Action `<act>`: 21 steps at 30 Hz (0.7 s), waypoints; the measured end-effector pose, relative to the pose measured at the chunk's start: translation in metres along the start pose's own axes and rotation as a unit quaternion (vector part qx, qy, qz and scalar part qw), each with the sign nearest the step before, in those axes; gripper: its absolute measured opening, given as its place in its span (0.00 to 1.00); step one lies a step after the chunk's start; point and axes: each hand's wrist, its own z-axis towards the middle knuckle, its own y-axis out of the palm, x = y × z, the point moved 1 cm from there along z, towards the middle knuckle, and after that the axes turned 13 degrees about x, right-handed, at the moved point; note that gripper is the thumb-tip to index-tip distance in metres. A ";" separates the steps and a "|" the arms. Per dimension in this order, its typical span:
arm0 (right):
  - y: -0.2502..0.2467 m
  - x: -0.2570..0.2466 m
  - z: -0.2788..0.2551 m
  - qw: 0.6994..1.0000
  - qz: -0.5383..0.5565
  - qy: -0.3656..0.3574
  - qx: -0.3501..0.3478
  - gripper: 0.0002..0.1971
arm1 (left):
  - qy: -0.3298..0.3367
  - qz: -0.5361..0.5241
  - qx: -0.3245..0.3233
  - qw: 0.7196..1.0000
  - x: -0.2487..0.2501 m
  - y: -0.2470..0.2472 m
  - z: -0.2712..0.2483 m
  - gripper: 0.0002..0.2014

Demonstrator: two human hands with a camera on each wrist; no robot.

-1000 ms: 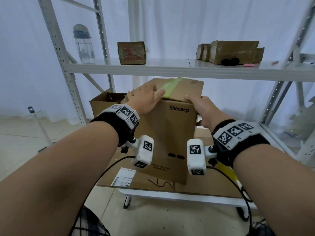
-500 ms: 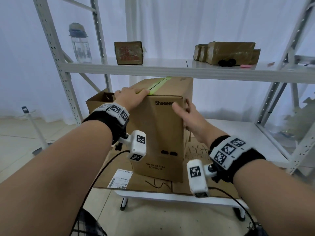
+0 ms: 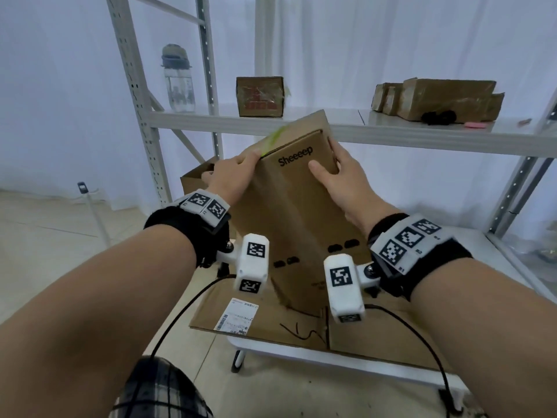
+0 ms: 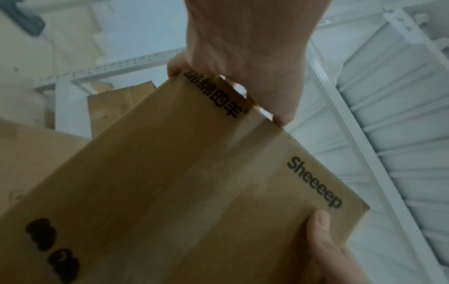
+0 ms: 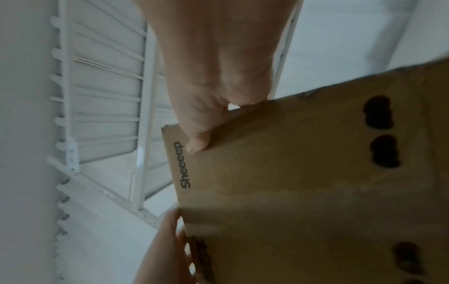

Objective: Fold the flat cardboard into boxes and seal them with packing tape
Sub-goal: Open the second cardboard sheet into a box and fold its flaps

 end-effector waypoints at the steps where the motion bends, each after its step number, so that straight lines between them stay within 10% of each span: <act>1: -0.003 -0.011 0.004 0.999 -0.032 -0.029 -0.011 0.24 | -0.015 -0.029 -0.005 0.999 -0.002 0.003 -0.003 0.32; 6: -0.016 -0.044 0.013 0.968 -0.194 -0.126 -0.093 0.21 | -0.171 -0.287 -0.066 0.940 -0.053 0.065 -0.012 0.43; 11: -0.021 -0.004 0.003 0.941 -0.268 -0.148 -0.145 0.21 | -0.241 -0.330 -0.130 0.903 -0.078 0.112 -0.068 0.37; 21: 0.043 0.107 -0.034 0.902 -0.364 -0.168 -0.158 0.21 | -0.174 -0.214 -0.104 0.956 -0.094 0.121 -0.058 0.14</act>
